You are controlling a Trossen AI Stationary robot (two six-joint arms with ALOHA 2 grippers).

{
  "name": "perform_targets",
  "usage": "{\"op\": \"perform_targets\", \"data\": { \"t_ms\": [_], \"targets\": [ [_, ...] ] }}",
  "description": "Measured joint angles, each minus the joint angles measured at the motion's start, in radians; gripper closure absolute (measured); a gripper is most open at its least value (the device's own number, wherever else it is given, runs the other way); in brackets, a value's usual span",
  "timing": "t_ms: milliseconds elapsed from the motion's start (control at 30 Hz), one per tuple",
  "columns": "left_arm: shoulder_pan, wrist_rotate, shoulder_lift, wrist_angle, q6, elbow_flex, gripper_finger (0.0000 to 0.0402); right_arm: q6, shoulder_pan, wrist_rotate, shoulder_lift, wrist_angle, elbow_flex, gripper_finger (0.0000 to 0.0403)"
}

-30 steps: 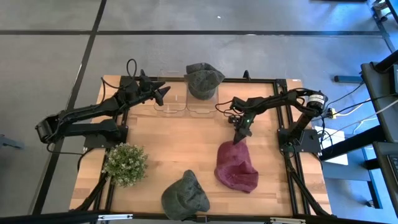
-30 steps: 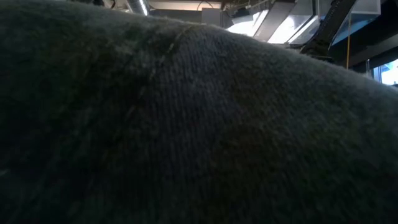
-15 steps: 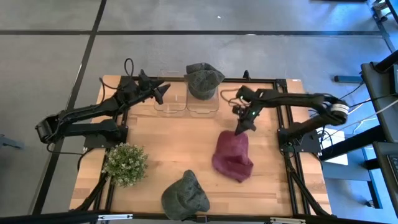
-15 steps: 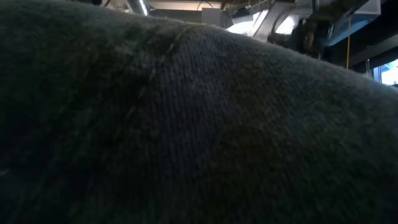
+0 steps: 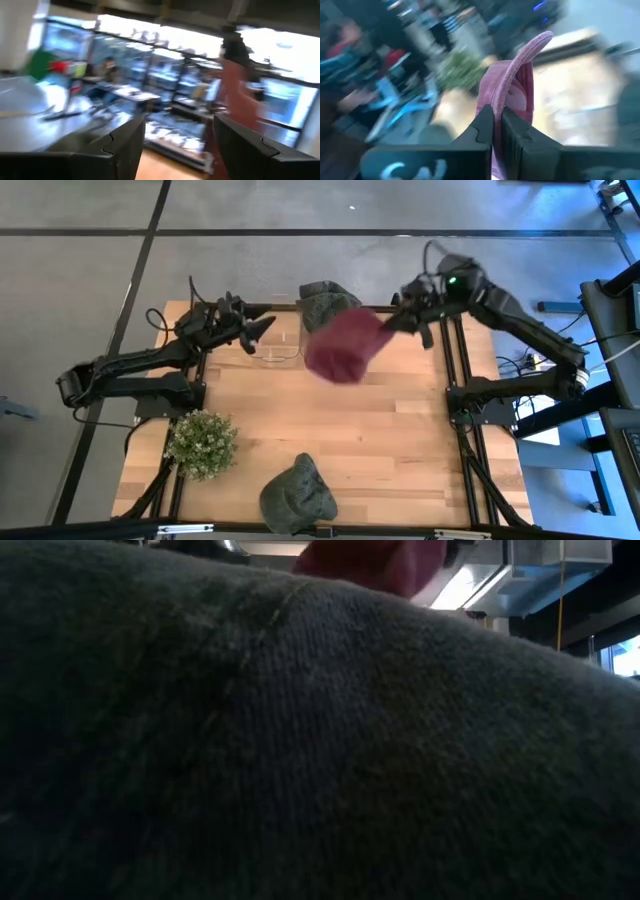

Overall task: Pick & Place hat
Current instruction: Put the maroon cap into the left transparent bin

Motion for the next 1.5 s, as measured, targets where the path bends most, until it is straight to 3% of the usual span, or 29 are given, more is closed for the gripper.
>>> {"op": "perform_targets", "data": {
  "t_ms": [133,367,467,667,1000,1500],
  "targets": [
    [-0.041,0.087,0.000,0.028,0.000,0.000,0.0174,0.044,-0.007,0.164,0.025,0.001,0.087,0.0386],
    [-0.117,0.059,0.036,0.022,0.000,0.000,0.0174,0.053,-0.005,0.262,0.118,0.108,0.108,0.0386],
    [-0.134,0.018,0.078,0.020,-0.018,0.000,0.0174,0.077,-0.006,0.249,0.176,0.187,0.107,0.0386],
    [-0.143,-0.128,0.174,0.021,-0.038,0.000,0.0174,0.151,0.003,0.106,0.257,0.286,0.107,0.0386],
    [-0.143,-0.286,0.244,0.033,-0.168,0.000,0.0174,0.151,0.043,0.106,0.294,0.367,0.107,0.0386],
    [-0.143,-0.292,0.246,0.074,-0.244,0.000,0.0174,0.111,0.129,0.149,0.353,0.490,0.107,0.0385]
  ]
}}
